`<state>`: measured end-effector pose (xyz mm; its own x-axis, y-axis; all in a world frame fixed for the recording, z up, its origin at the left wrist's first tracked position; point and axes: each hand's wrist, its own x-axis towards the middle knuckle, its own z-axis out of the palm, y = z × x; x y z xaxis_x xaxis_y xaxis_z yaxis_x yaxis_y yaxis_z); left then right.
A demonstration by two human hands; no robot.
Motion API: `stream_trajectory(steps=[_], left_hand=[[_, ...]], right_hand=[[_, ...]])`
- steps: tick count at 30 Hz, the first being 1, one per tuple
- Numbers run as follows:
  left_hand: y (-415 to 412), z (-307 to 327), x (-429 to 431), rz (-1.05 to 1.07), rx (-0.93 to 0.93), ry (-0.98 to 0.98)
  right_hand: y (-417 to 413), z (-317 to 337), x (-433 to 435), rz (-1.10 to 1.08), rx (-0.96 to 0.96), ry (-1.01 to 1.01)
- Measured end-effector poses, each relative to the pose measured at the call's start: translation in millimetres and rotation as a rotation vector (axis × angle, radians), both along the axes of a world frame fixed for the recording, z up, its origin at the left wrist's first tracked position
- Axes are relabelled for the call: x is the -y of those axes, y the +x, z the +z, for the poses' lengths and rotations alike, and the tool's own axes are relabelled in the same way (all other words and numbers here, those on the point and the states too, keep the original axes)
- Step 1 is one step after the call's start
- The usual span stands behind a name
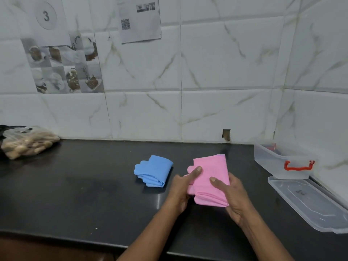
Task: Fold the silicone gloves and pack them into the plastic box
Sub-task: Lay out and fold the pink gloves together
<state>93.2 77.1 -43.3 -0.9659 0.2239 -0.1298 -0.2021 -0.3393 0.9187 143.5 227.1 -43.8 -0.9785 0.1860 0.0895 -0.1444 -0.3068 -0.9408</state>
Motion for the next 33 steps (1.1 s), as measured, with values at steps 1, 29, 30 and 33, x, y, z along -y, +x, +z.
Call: stream_trajectory(steps=[1, 29, 30, 33], left_hand=[[2, 1, 4, -0.120, 0.106, 0.155], [-133, 50, 150, -0.013, 0.281, -0.559], [-132, 50, 148, 0.050, 0.251, -0.613], [-138, 47, 141, 0.319, 0.089, -0.725]], right_hand=[[-1, 4, 2, 0.014, -0.025, -0.011], [-34, -18, 48, -0.319, 0.045, 1.098], [-34, -18, 48, -0.315, 0.038, 1.095], [-33, -20, 47, -0.310, 0.025, 1.111]])
